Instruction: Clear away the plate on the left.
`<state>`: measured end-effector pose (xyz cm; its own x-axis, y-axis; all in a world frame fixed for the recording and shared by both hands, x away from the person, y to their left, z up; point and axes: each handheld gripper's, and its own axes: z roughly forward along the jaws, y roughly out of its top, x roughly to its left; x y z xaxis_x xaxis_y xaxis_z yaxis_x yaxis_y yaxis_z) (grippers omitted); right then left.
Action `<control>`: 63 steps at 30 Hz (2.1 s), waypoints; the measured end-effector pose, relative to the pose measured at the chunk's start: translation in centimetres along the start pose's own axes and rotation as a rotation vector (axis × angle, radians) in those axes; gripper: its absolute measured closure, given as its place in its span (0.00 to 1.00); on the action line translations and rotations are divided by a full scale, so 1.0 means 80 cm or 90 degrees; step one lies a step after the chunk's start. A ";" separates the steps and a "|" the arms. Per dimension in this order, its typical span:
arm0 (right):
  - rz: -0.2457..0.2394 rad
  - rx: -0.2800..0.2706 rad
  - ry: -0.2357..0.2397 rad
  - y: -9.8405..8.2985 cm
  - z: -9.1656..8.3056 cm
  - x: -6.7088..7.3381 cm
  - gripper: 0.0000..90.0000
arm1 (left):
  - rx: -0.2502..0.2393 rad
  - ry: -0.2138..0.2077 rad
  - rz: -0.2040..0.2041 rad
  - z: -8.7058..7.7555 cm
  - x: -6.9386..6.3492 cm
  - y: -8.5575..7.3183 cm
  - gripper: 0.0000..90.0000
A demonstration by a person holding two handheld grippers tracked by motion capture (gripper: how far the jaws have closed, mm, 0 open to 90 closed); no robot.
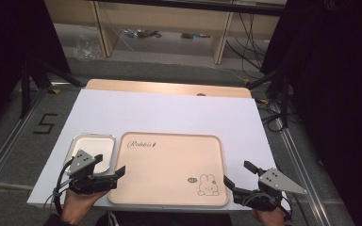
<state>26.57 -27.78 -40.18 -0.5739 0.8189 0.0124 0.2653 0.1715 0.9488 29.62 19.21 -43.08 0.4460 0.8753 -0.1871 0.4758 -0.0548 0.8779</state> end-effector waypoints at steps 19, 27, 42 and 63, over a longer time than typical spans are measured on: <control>-0.001 0.001 -0.001 0.000 0.000 0.000 0.17 | 0.019 0.070 -0.017 0.001 0.028 0.004 0.13; -0.001 0.001 0.000 0.000 0.000 0.000 0.17 | 0.026 0.124 -0.036 -0.003 0.062 0.008 0.14; -0.005 0.015 -0.002 0.001 -0.001 0.000 0.17 | 0.084 0.196 -0.106 -0.001 0.141 0.001 0.18; -0.002 0.014 -0.003 0.000 0.000 0.001 0.17 | 0.174 0.231 -0.202 0.028 0.207 -0.011 0.42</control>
<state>26.53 -27.75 -40.16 -0.5713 0.8207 0.0073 0.2803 0.1867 0.9416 38.33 32.69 -47.92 -0.0182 0.9757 -0.2184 0.7453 0.1588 0.6476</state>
